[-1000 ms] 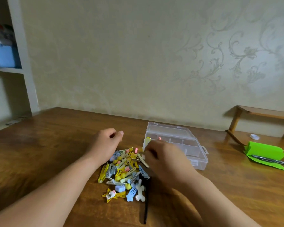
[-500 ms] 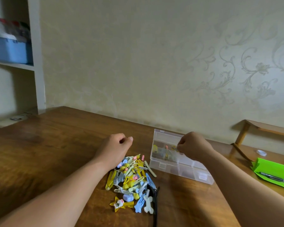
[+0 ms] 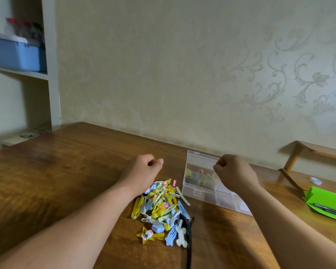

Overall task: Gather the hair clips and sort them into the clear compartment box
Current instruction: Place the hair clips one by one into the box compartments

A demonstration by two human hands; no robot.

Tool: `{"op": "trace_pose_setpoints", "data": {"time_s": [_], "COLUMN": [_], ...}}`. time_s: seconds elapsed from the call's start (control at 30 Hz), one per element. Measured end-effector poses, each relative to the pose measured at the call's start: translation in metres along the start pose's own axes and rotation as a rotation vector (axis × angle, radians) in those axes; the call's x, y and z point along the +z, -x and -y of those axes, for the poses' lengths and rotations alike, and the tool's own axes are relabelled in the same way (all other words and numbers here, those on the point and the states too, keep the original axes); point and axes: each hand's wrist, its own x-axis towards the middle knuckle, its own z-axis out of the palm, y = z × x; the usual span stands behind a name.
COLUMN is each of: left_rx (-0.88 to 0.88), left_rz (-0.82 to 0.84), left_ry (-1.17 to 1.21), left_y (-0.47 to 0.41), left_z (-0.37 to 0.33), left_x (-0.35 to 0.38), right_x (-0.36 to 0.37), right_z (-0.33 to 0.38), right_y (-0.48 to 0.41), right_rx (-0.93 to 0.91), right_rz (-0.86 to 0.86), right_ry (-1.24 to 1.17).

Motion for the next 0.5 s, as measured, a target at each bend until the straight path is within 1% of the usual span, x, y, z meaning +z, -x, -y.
{"op": "trace_pose_setpoints", "data": {"time_s": [0.1,0.17,0.23,0.3,0.4,0.5], "left_rx": [-0.001,-0.004,-0.001,0.011,0.026,0.019], "left_rz": [0.005,-0.002,-0.006,0.001,0.004,0.001], "left_ry": [-0.001,-0.004,-0.017,-0.025,-0.033,-0.045], "left_y": [0.001,0.002,0.003,0.005,0.007,0.008], "left_z": [0.000,-0.002,-0.003,-0.004,-0.005,-0.007], "left_x": [0.000,-0.001,-0.002,-0.003,-0.004,-0.004], "right_x": [-0.013,-0.020,-0.023,-0.021,-0.016,-0.011], "right_z": [0.010,0.020,0.029,0.034,0.036,0.038], "right_y": [0.028,0.051,0.074,0.092,0.104,0.108], "right_rx": [-0.063,-0.147,-0.238,-0.299,-0.316,-0.290], "right_rz": [-0.128,-0.127,-0.038,0.090,0.280,0.364], "right_ry": [-0.164,-0.271,-0.296,-0.264,-0.195,-0.136]}}
